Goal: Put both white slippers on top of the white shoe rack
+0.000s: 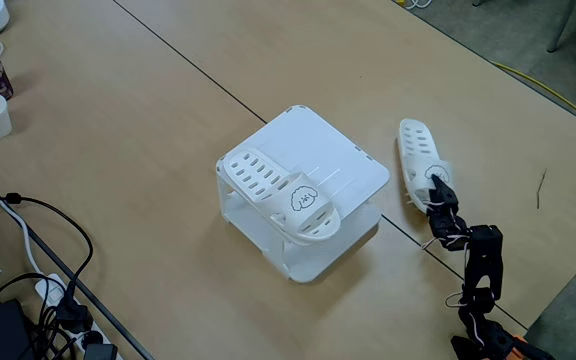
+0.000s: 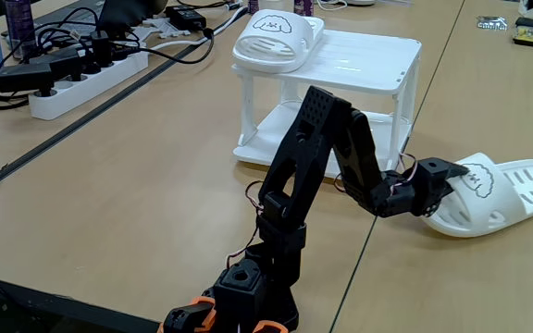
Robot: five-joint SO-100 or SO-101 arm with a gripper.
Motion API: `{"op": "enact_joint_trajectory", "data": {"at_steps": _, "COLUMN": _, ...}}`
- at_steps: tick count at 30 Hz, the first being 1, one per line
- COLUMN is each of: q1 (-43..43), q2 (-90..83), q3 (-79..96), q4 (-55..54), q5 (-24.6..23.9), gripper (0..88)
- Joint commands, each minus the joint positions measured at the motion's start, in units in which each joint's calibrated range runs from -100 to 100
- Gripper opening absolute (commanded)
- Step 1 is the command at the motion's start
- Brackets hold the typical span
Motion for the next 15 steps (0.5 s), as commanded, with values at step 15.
{"op": "enact_joint_trajectory", "data": {"at_steps": 15, "q1": -6.8, "q2": -29.4, "q3": -39.5, "q4": 40.8, "q5": 0.4, "gripper": 0.7}}
